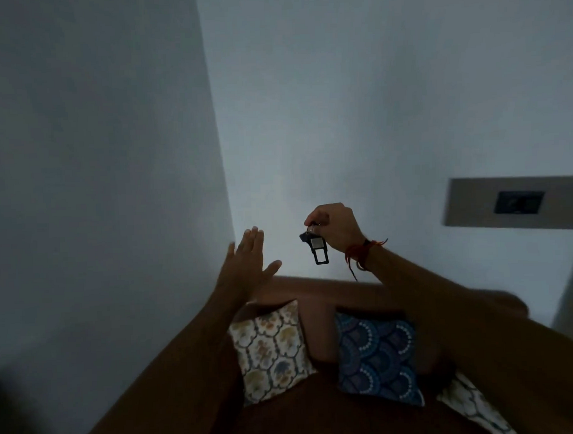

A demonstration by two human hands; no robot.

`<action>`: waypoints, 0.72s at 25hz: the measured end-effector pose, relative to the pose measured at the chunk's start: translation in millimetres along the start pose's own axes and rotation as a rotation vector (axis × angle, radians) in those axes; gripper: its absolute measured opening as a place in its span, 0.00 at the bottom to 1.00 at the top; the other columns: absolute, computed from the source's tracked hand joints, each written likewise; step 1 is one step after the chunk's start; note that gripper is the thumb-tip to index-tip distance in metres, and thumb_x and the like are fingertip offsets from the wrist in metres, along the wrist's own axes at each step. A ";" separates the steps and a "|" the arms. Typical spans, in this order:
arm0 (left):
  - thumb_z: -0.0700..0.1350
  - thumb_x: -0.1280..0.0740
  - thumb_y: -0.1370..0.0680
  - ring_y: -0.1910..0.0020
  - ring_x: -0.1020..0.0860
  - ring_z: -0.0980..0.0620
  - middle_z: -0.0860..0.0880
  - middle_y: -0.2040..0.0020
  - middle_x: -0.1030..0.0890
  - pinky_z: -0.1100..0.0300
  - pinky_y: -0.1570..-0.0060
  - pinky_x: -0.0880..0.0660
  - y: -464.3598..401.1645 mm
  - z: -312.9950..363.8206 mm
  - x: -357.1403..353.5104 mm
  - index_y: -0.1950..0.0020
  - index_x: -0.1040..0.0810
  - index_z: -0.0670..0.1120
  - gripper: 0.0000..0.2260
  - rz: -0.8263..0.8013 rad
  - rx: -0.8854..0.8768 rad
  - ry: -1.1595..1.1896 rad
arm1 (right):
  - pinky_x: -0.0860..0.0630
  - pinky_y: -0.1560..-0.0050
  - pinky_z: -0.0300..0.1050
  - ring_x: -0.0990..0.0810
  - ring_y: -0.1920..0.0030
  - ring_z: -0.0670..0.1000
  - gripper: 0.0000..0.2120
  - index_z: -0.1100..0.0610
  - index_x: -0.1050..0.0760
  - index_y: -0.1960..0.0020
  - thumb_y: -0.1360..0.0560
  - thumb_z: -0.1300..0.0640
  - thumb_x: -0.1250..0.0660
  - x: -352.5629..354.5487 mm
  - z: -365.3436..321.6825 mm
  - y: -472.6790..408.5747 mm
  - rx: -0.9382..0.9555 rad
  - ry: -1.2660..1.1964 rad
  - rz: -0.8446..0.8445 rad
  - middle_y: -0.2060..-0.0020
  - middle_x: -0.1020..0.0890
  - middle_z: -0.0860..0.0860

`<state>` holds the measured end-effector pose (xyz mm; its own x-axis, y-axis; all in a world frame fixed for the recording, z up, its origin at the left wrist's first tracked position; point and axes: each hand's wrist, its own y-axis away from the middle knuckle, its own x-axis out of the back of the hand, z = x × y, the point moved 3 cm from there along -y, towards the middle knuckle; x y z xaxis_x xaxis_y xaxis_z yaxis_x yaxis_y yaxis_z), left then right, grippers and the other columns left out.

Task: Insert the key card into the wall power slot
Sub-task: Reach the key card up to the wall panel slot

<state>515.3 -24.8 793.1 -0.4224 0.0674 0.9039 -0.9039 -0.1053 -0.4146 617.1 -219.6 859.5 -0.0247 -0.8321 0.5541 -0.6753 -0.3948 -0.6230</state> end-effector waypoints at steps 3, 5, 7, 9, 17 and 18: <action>0.62 0.46 0.17 0.16 0.55 0.47 0.43 0.16 0.53 0.44 0.19 0.54 -46.5 68.7 -0.2 0.17 0.54 0.41 0.37 0.058 -0.096 0.016 | 0.28 0.64 0.22 0.21 0.67 0.41 0.05 0.60 0.16 0.60 0.34 0.68 0.25 71.9 39.9 -5.7 -0.030 0.088 0.075 0.62 0.13 0.56; 0.61 0.45 0.17 0.16 0.54 0.47 0.43 0.16 0.52 0.44 0.19 0.53 -78.2 117.7 -2.8 0.17 0.54 0.41 0.37 0.095 -0.149 0.034 | 0.30 0.64 0.19 0.22 0.67 0.42 0.05 0.60 0.15 0.60 0.35 0.67 0.25 118.8 67.2 -9.7 -0.046 0.112 0.125 0.63 0.13 0.56; 0.62 0.45 0.17 0.16 0.54 0.47 0.43 0.16 0.52 0.44 0.19 0.53 -110.3 169.4 -7.0 0.17 0.54 0.41 0.37 0.111 -0.204 0.040 | 0.30 0.64 0.19 0.21 0.66 0.45 0.05 0.60 0.15 0.60 0.35 0.67 0.24 167.9 96.7 -14.3 -0.061 0.126 0.176 0.63 0.13 0.56; 0.62 0.45 0.17 0.16 0.54 0.47 0.43 0.16 0.52 0.44 0.19 0.53 -138.8 216.8 -12.4 0.17 0.54 0.41 0.37 0.129 -0.254 0.046 | 0.30 0.65 0.20 0.22 0.66 0.44 0.05 0.60 0.15 0.60 0.35 0.67 0.24 213.6 123.8 -18.0 -0.087 0.162 0.209 0.62 0.13 0.56; 0.62 0.45 0.17 0.16 0.53 0.46 0.43 0.16 0.52 0.44 0.19 0.52 -226.4 366.9 -54.8 0.17 0.53 0.41 0.37 0.141 -0.340 0.095 | 0.25 0.53 0.39 0.19 0.60 0.50 0.06 0.62 0.15 0.56 0.33 0.66 0.24 342.2 236.3 -12.2 -0.189 0.228 0.255 0.59 0.13 0.58; 0.62 0.45 0.17 0.16 0.53 0.46 0.43 0.16 0.52 0.43 0.19 0.52 -234.2 381.0 -63.9 0.17 0.53 0.40 0.37 0.130 -0.349 0.096 | 0.25 0.53 0.38 0.19 0.59 0.49 0.06 0.62 0.15 0.56 0.33 0.66 0.25 350.5 250.9 -10.8 -0.203 0.234 0.252 0.58 0.13 0.58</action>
<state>779.7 -382.4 872.6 -0.5243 0.1699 0.8344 -0.8041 0.2238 -0.5508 800.7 -604.7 921.9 -0.3594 -0.7725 0.5236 -0.7579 -0.0857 -0.6467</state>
